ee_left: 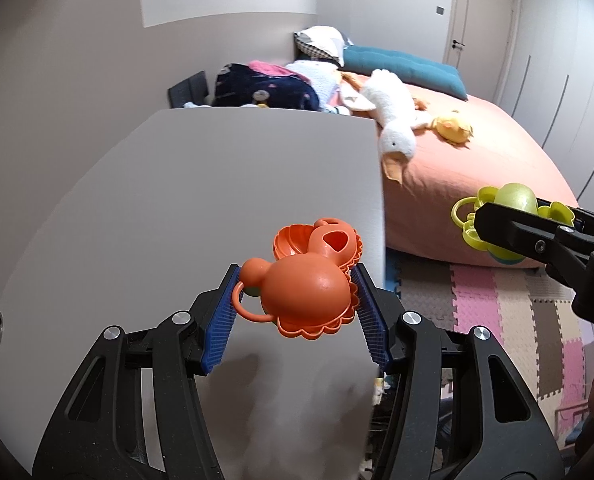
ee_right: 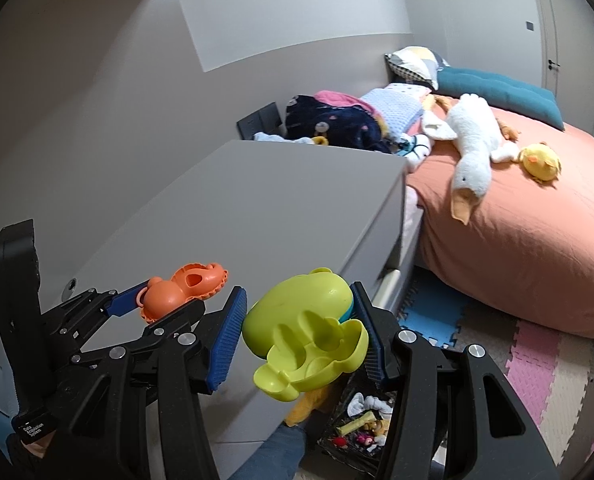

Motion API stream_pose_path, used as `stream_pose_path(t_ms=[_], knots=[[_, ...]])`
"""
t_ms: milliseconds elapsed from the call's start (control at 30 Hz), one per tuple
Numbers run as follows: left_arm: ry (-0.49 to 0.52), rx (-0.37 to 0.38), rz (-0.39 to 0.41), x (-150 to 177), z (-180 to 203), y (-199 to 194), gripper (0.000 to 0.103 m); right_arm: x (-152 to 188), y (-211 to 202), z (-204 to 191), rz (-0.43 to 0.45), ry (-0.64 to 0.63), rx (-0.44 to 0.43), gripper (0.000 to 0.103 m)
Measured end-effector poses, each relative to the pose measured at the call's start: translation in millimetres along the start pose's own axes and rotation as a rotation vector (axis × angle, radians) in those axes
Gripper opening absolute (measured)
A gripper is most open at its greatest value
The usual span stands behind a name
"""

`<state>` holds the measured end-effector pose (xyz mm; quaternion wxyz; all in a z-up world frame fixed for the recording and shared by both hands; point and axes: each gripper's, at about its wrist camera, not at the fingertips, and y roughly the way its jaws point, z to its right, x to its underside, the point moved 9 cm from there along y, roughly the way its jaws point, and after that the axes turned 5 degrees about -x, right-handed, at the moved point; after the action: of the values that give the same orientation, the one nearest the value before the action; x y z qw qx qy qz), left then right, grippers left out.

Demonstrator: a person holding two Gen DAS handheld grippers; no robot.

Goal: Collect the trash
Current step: 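Carry the orange and lime-green toys off the desk over the black bin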

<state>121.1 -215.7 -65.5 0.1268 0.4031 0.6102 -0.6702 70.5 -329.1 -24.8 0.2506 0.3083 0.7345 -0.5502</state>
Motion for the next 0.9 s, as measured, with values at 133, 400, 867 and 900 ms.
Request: stream_pose_path(t_ms=[133, 400, 867, 900], knots=[[0.02, 0.022, 0.005, 0.4, 17.5, -4.0, 0.054, 2.6, -12.4, 13.6, 0.015, 0.021, 0.018, 0.054], [0.063, 0.064, 0.018, -1.7, 51.7, -10.7, 0.054, 8.3, -39.2, 42.8, 0.047, 0.062, 0.061, 0.054], [0.149, 0.137, 0.019, 7.4, 114.1, -20.0, 0.054, 29.9, -78.4, 98.2, 0.082, 0.137, 0.142, 0.054], [0.155, 0.142, 0.017, 7.8, 117.5, -19.9, 0.054, 32.1, -81.9, 103.2, 0.085, 0.143, 0.152, 0.054]])
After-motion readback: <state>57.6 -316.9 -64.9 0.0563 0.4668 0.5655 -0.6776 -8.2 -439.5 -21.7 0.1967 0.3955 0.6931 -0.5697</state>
